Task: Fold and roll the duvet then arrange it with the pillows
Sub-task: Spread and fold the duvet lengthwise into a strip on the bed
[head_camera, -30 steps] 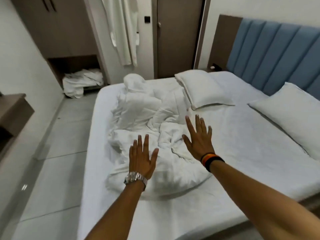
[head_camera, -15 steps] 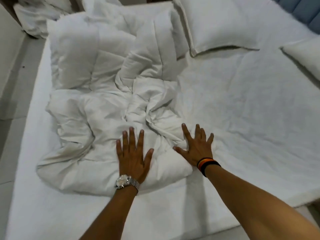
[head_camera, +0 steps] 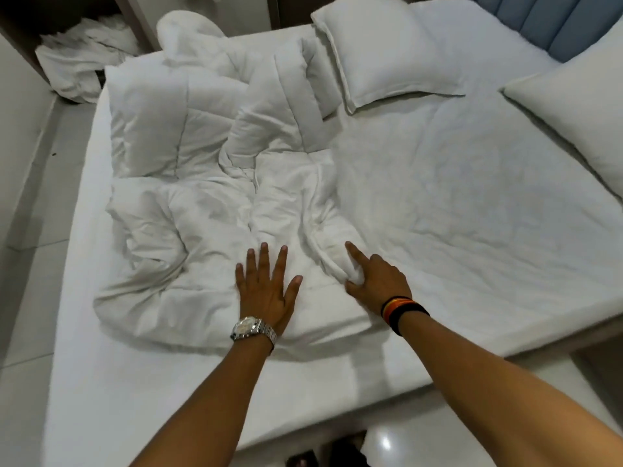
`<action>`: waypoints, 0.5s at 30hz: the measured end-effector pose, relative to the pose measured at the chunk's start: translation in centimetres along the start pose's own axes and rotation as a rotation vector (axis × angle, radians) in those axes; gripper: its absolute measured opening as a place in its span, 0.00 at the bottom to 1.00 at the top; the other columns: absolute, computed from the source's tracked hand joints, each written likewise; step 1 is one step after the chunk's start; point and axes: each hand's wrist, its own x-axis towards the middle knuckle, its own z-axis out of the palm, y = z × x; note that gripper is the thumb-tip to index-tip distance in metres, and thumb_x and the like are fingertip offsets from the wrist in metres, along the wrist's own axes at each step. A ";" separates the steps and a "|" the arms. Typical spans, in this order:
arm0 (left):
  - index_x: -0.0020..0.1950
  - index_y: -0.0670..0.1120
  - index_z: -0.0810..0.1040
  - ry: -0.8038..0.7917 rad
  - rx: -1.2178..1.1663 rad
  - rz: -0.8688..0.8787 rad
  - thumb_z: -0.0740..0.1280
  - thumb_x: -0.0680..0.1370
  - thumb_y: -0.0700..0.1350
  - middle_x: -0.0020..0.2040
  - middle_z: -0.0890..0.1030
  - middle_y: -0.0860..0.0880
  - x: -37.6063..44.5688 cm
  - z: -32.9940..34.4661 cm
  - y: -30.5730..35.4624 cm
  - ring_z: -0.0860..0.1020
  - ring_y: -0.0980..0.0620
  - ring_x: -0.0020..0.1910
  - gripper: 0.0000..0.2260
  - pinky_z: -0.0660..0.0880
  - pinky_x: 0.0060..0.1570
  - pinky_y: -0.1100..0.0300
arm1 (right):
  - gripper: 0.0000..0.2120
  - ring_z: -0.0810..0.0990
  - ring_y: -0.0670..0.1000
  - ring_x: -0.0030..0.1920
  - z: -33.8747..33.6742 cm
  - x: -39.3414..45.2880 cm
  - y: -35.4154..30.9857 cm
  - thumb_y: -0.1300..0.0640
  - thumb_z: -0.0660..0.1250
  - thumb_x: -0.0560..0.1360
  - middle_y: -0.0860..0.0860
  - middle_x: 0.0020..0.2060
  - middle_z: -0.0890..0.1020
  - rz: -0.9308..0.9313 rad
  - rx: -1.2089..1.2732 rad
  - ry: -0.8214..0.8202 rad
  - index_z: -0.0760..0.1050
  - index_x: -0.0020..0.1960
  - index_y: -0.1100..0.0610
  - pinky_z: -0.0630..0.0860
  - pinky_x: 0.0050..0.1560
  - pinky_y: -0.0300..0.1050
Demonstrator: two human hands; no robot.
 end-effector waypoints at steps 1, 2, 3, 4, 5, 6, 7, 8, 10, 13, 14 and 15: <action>0.83 0.57 0.55 -0.028 -0.006 0.031 0.49 0.83 0.65 0.84 0.54 0.45 -0.8 -0.1 0.6 0.52 0.39 0.82 0.30 0.49 0.78 0.38 | 0.41 0.80 0.57 0.49 -0.1 -1.7 0.8 0.38 0.66 0.75 0.52 0.53 0.75 0.026 0.024 0.005 0.47 0.81 0.33 0.76 0.46 0.49; 0.83 0.57 0.55 -0.052 -0.004 0.060 0.47 0.83 0.65 0.84 0.53 0.46 -2.1 -0.3 1.2 0.52 0.39 0.82 0.30 0.49 0.78 0.38 | 0.41 0.79 0.56 0.48 -0.3 -3.7 1.6 0.38 0.67 0.74 0.51 0.52 0.75 0.048 0.045 0.012 0.47 0.81 0.33 0.75 0.45 0.49; 0.83 0.58 0.54 -0.077 0.001 0.086 0.44 0.82 0.67 0.84 0.53 0.47 -3.3 -0.5 1.8 0.51 0.40 0.82 0.30 0.48 0.78 0.39 | 0.41 0.79 0.56 0.48 -0.4 -5.5 2.3 0.38 0.67 0.74 0.50 0.51 0.74 0.066 0.068 0.019 0.48 0.80 0.33 0.75 0.44 0.48; 0.83 0.59 0.53 -0.109 -0.003 0.102 0.40 0.81 0.68 0.84 0.52 0.48 -4.5 -0.6 2.6 0.50 0.40 0.82 0.31 0.46 0.78 0.39 | 0.41 0.79 0.55 0.47 -0.5 -7.3 3.1 0.38 0.67 0.74 0.50 0.50 0.74 0.081 0.090 0.025 0.48 0.80 0.33 0.74 0.44 0.48; 0.83 0.60 0.52 -0.144 -0.012 0.110 0.37 0.80 0.69 0.84 0.51 0.48 -5.8 -0.7 3.6 0.48 0.41 0.83 0.32 0.44 0.78 0.40 | 0.41 0.78 0.54 0.45 -0.5 -8.9 3.9 0.39 0.66 0.73 0.49 0.49 0.74 0.091 0.106 0.034 0.49 0.80 0.33 0.74 0.43 0.47; 0.83 0.61 0.51 -0.182 -0.023 0.110 0.35 0.79 0.70 0.84 0.49 0.49 -6.9 -0.6 4.5 0.46 0.41 0.83 0.34 0.41 0.78 0.41 | 0.41 0.78 0.54 0.44 -0.4 -10.2 4.7 0.39 0.66 0.73 0.49 0.48 0.75 0.096 0.115 0.045 0.49 0.80 0.33 0.74 0.43 0.47; 0.83 0.62 0.50 -0.215 -0.029 0.106 0.34 0.78 0.70 0.84 0.47 0.50 -8.3 -0.5 5.7 0.44 0.42 0.83 0.34 0.39 0.78 0.41 | 0.41 0.78 0.53 0.44 -0.4 -11.8 5.7 0.39 0.66 0.73 0.49 0.46 0.76 0.102 0.125 0.054 0.49 0.80 0.33 0.74 0.42 0.46; 0.83 0.63 0.49 -0.249 -0.028 0.100 0.35 0.77 0.70 0.84 0.46 0.51 -9.5 -0.4 7.0 0.42 0.42 0.83 0.34 0.37 0.78 0.41 | 0.41 0.79 0.53 0.43 -0.4 -13.3 6.8 0.39 0.66 0.73 0.49 0.46 0.78 0.114 0.142 0.060 0.50 0.80 0.33 0.75 0.42 0.46; 0.83 0.63 0.47 -0.319 -0.005 0.091 0.37 0.78 0.70 0.84 0.43 0.51 -12.0 0.0 9.8 0.39 0.42 0.82 0.33 0.35 0.77 0.41 | 0.41 0.81 0.55 0.47 -0.1 -16.4 9.8 0.39 0.68 0.72 0.51 0.49 0.82 0.153 0.187 0.060 0.52 0.80 0.34 0.78 0.47 0.49; 0.83 0.63 0.47 -0.391 0.014 0.096 0.41 0.80 0.71 0.84 0.42 0.51 -16.4 1.5 14.6 0.36 0.42 0.82 0.31 0.33 0.76 0.39 | 0.41 0.82 0.59 0.54 0.1 -21.1 15.1 0.38 0.70 0.71 0.54 0.54 0.84 0.189 0.236 0.060 0.56 0.80 0.35 0.79 0.54 0.50; 0.83 0.63 0.47 -0.416 0.003 0.110 0.41 0.80 0.71 0.84 0.42 0.51 -18.1 2.0 16.4 0.36 0.42 0.82 0.32 0.32 0.76 0.39 | 0.41 0.82 0.60 0.55 0.3 -22.9 17.1 0.38 0.71 0.71 0.55 0.55 0.84 0.212 0.260 0.066 0.57 0.79 0.35 0.79 0.56 0.50; 0.83 0.63 0.47 -0.443 -0.011 0.126 0.41 0.79 0.71 0.84 0.42 0.51 -19.9 2.5 18.2 0.35 0.42 0.81 0.32 0.31 0.75 0.39 | 0.41 0.81 0.60 0.57 0.6 -24.7 19.1 0.38 0.72 0.71 0.56 0.56 0.84 0.236 0.284 0.072 0.58 0.79 0.35 0.79 0.57 0.50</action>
